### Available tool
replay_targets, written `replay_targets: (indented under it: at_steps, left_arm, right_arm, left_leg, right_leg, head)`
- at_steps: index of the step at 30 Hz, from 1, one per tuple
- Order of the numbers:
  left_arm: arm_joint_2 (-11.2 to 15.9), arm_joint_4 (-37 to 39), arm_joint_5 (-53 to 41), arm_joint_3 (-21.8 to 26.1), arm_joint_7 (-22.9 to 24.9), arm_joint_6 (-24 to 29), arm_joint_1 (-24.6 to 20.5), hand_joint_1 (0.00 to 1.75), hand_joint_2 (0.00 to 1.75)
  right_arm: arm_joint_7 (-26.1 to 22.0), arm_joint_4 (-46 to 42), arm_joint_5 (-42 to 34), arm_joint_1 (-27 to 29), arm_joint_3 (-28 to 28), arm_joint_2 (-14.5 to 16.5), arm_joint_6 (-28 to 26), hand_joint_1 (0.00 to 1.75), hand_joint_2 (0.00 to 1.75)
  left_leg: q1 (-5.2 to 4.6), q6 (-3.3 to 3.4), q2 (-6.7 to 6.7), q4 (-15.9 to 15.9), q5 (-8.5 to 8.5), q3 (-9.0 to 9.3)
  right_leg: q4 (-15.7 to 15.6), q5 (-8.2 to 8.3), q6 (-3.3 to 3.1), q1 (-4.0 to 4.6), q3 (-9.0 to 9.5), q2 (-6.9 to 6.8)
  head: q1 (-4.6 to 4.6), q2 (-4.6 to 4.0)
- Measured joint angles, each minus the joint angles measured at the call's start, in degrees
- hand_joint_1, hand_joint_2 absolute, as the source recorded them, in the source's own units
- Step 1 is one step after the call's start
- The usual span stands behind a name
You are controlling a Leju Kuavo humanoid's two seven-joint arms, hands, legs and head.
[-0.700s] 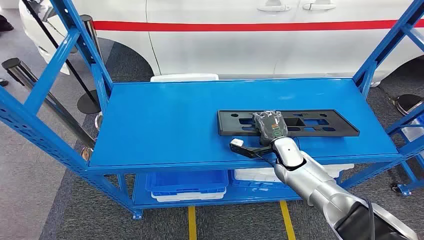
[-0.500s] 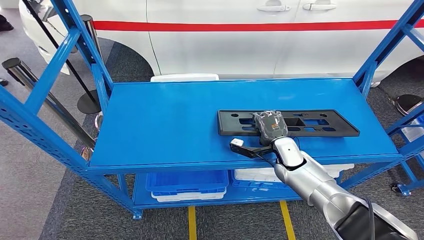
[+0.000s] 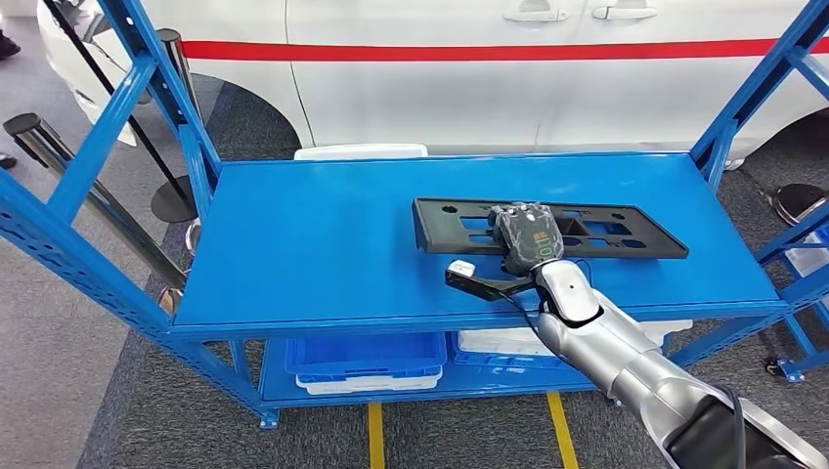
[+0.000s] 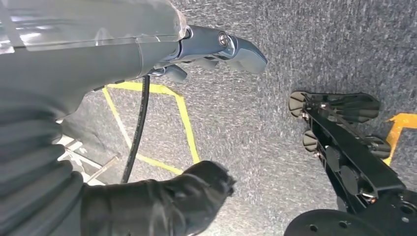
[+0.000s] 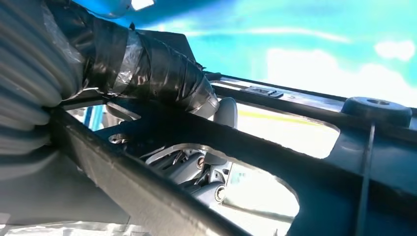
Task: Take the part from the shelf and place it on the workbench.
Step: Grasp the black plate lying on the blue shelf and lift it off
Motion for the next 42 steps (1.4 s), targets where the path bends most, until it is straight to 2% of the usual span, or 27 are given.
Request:
replay_targets:
  at_steps: [3, 5, 8, 9, 10, 11, 13, 15, 17, 19, 21, 23, 24, 25, 26, 27, 29, 31, 33, 34, 35, 36, 38, 39, 40, 41, 42]
  left_arm:
    - [0.0, 0.0, 0.0, 0.0, 0.1, 0.5, 0.0, 0.0, 1.75]
    - [0.0, 0.0, -0.1, 0.0, 0.0, 0.5, 0.0, 0.0, 1.75]
    - [0.0, 0.0, -0.4, 0.0, -0.3, 0.3, -0.1, 0.0, 1.75]
    - [0.0, 0.0, -0.5, -0.1, -0.3, 0.2, -0.1, 0.0, 1.75]
    - [0.0, 0.0, -0.6, -0.1, -0.3, 0.1, -0.1, 0.0, 1.75]
    - [0.0, 0.0, -0.7, -0.1, -0.2, 0.1, -0.1, 0.0, 1.75]
    - [0.1, 0.0, -0.7, -0.1, -0.1, 0.0, -0.2, 0.0, 1.75]
    - [0.0, 0.0, -0.6, -0.1, 0.3, 0.3, -0.5, 0.0, 1.75]
    - [0.0, 0.0, -0.6, -0.1, 0.6, 0.5, -0.8, 0.0, 1.75]
    - [0.0, 0.0, -0.7, -0.1, 0.5, 0.4, -0.8, 0.0, 1.75]
    - [0.2, 0.0, -1.0, -0.1, 0.0, -0.2, -0.8, 0.0, 1.75]
    - [0.4, 0.0, -1.4, -0.1, -0.4, -0.7, -0.7, 0.0, 1.75]
    - [0.6, 0.0, -1.5, -0.1, -0.5, -0.8, -0.7, 0.0, 1.75]
    - [0.7, 0.0, -1.6, -0.1, -0.5, -0.9, -0.7, 0.0, 1.75]
    - [0.8, 0.0, -1.7, -0.1, -0.6, -1.0, -0.7, 0.0, 1.75]
    - [1.0, 0.0, -1.7, -0.1, -0.6, -1.1, -0.7, 0.0, 1.75]
    - [1.3, 0.0, -1.7, -0.1, -0.4, -1.0, -0.8, 0.0, 1.75]
    - [1.4, 0.0, -1.6, -0.1, 0.0, -0.5, -1.0, 0.0, 1.75]
    - [1.4, 0.0, -1.9, -0.1, 0.0, -0.6, -1.1, 0.0, 1.75]
    - [1.5, 0.0, -2.1, -0.1, -0.3, -0.9, -1.1, 0.0, 1.75]
    - [1.6, 0.0, -2.3, -0.1, -0.5, -1.2, -1.0, 0.0, 1.75]
    - [1.7, 0.0, -2.5, -0.1, -0.7, -1.4, -1.0, 0.0, 1.75]
    - [1.7, 0.0, -2.6, -0.1, -0.8, -1.5, -0.9, 0.0, 1.75]
    - [1.7, 0.0, -2.6, -0.1, -0.7, -1.4, -0.9, 0.0, 1.75]
    - [1.7, 0.0, -2.5, -0.1, -0.6, -1.2, -0.9, 0.0, 1.75]
    - [1.6, 0.0, -2.5, -0.1, -0.4, -0.9, -1.0, 0.0, 1.75]
    - [1.5, 0.0, -2.4, -0.1, -0.2, -0.6, -1.0, 0.0, 1.75]
  right_arm:
    - [0.0, -7.5, 3.3, 1.2, -2.0, -1.3, -1.9, 1.75, 1.75]
    - [0.1, -14.0, 5.6, 2.3, -4.6, -2.5, -3.4, 1.75, 1.75]
    - [-0.1, -22.8, 9.0, 4.1, -8.0, -4.6, -4.6, 1.75, 1.75]
    - [-0.5, -25.2, 10.0, 4.8, -8.8, -5.1, -4.6, 1.75, 1.75]
    - [-1.0, -27.3, 10.7, 5.5, -9.5, -5.6, -4.6, 1.75, 1.75]
    - [-1.5, -29.2, 11.2, 6.0, -10.1, -6.1, -4.6, 1.75, 1.75]
    - [-2.0, -32.2, 11.7, 6.4, -11.3, -6.8, -4.6, 1.75, 1.75]
    - [-2.2, -33.9, 12.0, 6.4, -12.0, -7.2, -4.6, 1.75, 1.75]
    - [-2.2, -34.9, 12.2, 6.4, -12.4, -7.3, -4.6, 1.75, 1.75]
    - [-2.2, -35.8, 12.5, 6.5, -12.7, -7.4, -4.6, 1.75, 1.75]
    - [-2.4, -37.3, 12.8, 7.1, -13.3, -7.8, -4.6, 1.75, 1.75]
    - [-3.2, -38.8, 12.9, 8.0, -13.9, -8.6, -4.6, 1.75, 1.75]
    - [-3.6, -39.3, 12.8, 8.4, -14.1, -8.9, -4.6, 1.75, 1.75]
    - [-4.0, -39.8, 12.8, 8.7, -14.3, -9.2, -4.6, 1.75, 1.75]
    - [-4.3, -40.2, 12.7, 9.0, -14.5, -9.6, -4.6, 1.75, 1.75]
    - [-4.5, -40.6, 12.6, 9.2, -14.7, -9.9, -4.6, 1.75, 1.75]
    - [-4.7, -41.3, 12.3, 9.4, -15.2, -10.4, -4.6, 1.75, 1.75]
    - [-4.7, -41.6, 12.3, 9.1, -15.5, -10.5, -4.6, 1.75, 1.75]
    - [-4.8, -41.9, 12.1, 9.1, -15.6, -10.9, -4.6, 1.75, 1.75]
    - [-5.0, -42.2, 11.6, 9.3, -15.6, -11.4, -4.6, 1.75, 1.75]
    - [-5.5, -42.6, 10.9, 9.5, -15.6, -12.0, -4.6, 1.75, 1.75]
    - [-6.0, -43.0, 10.1, 9.7, -15.7, -12.6, -4.6, 1.75, 1.75]
    - [-6.7, -43.2, 8.1, 10.1, -15.9, -13.2, -4.6, 1.75, 1.75]
    - [-6.5, -43.2, 7.1, 10.3, -15.9, -13.4, -4.6, 1.75, 1.75]
    - [-6.1, -43.1, 6.0, 10.4, -15.9, -13.4, -4.6, 1.75, 1.75]
    - [-5.6, -43.0, 5.1, 10.4, -15.7, -13.5, -4.5, 1.75, 1.75]
    - [-5.1, -42.9, 4.4, 10.2, -15.5, -13.5, -4.3, 1.75, 1.75]
  left_leg:
    - [-0.03, 0.51, 0.06, -0.7, 0.82, 0.16]
    - [0.32, 0.92, 0.23, -2.0, 1.83, 0.53]
    - [0.45, 1.19, 0.25, -2.5, 2.26, 0.53]
    - [0.49, 1.15, 0.22, -2.3, 2.23, 0.44]
    - [0.58, 1.06, 0.21, -2.2, 2.17, 0.35]
    - [0.71, 0.88, 0.2, -1.9, 2.05, 0.25]
    - [0.97, 0.21, 0.15, -1.1, 1.6, -0.07]
    - [0.98, -0.59, 0.07, -0.4, 1.22, -0.53]
    - [0.91, -1.34, -0.02, 0.0, 1.3, -0.87]
    - [1.05, -2.02, 0.0, 0.5, 0.83, -1.33]
    - [1.23, -2.49, 0.08, 3.8, -2.24, -2.73]
    - [1.27, -2.8, 0.11, 10.6, -6.68, -5.06]
    - [1.27, -2.87, 0.11, 13.5, -8.03, -5.9]
    - [1.27, -2.86, 0.11, 14.8, -8.31, -5.98]
    - [1.26, -2.73, 0.12, 14.0, -7.44, -5.0]
    - [1.23, -2.48, 0.11, 11.0, -5.75, -2.98]
    - [1.02, -1.81, 0.12, 2.8, -3.08, 1.94]
    - [0.6, -1.36, 0.1, -1.5, -2.17, 4.04]
    - [0.39, -0.97, 0.06, -2.0, -1.21, 3.6]
    - [0.46, -0.69, 0.12, -2.3, -0.6, 3.31]
    - [0.6, -0.28, 0.21, -2.5, 0.15, 2.84]
    - [0.74, 0.08, 0.33, -2.7, 0.91, 2.28]
    - [0.7, 0.58, 0.53, -2.6, 2.16, 0.7]
    - [0.66, 0.63, 0.6, -2.4, 2.73, -0.18]
    - [0.63, 0.63, 0.63, -2.2, 3.27, -1.15]
    - [0.6, 0.6, 0.65, -1.9, 3.73, -2.11]
    - [0.59, 0.54, 0.67, -1.5, 4.15, -3.08]
  right_leg:
    - [-0.2, 0.28, 0.84, -0.15, 0.0, -0.01]
    - [1.6, -1.42, 1.32, -0.26, -0.75, 0.04]
    - [11.3, -6.83, 2.15, -1.09, -4.62, 0.05]
    - [14.1, -7.63, 2.46, -1.44, -5.7, 0.04]
    - [14.8, -7.25, 2.77, -1.79, -5.9, 0.02]
    - [13.3, -5.83, 3.09, -2.14, -5.04, 0.0]
    - [6.3, -2.53, 3.68, -2.69, -1.16, 0.0]
    - [1.6, -1.29, 3.47, -2.62, 1.29, 0.22]
    - [1.1, -1.33, 2.6, -2.32, 1.15, 0.39]
    - [0.7, -0.99, 1.56, -2.45, 0.68, 0.24]
    - [0.2, -0.28, 0.54, -2.52, 0.13, 0.01]
    - [0.3, 0.31, 0.06, -2.28, -0.66, -0.21]
    - [0.4, 0.59, -0.01, -2.15, -1.15, -0.28]
    - [0.5, 0.9, -0.03, -2.03, -1.66, -0.33]
    - [0.6, 1.21, 0.0, -1.93, -2.15, -0.34]
    - [0.7, 1.55, 0.06, -1.83, -2.57, -0.34]
    - [0.7, 2.32, 0.38, -1.69, -3.17, -0.34]
    - [0.5, 3.26, 1.03, -1.74, -3.36, -0.33]
    - [-0.1, 4.29, 1.88, -1.84, -3.36, -0.31]
    - [-0.2, 4.18, 2.25, -1.91, -3.52, -0.24]
    - [0.5, 2.98, 2.6, -1.94, -3.86, -0.17]
    - [2.1, 0.75, 2.9, -1.97, -4.47, -0.1]
    - [8.6, -5.19, 3.41, -2.1, -6.12, -0.04]
    - [12.1, -6.98, 3.61, -2.11, -6.7, -0.05]
    - [14.6, -7.45, 3.75, -2.11, -6.73, -0.05]
    - [15.3, -6.64, 3.79, -2.1, -5.95, -0.05]
    - [13.9, -5.08, 3.71, -2.1, -4.02, -0.05]
  head:
    - [-0.01, 0.0]
    - [0.0, 0.0]
    - [0.01, 0.0]
    - [0.01, 0.0]
    - [0.01, 0.0]
    - [0.01, 0.0]
    - [0.02, 0.0]
    - [0.02, 0.0]
    - [0.0, 0.0]
    - [-0.01, 0.0]
    - [-0.03, 0.0]
    - [-0.03, 0.0]
    - [-0.03, 0.0]
    - [-0.03, 0.0]
    - [-0.03, 0.0]
    - [-0.03, 0.0]
    - [-0.02, 0.0]
    - [-0.02, 0.0]
    - [-0.02, 0.0]
    - [-0.01, 0.0]
    - [0.01, 0.0]
    - [0.02, 0.0]
    - [0.02, 0.0]
    - [0.02, 0.0]
    - [0.01, 0.0]
    - [0.01, 0.0]
    - [0.01, 0.0]
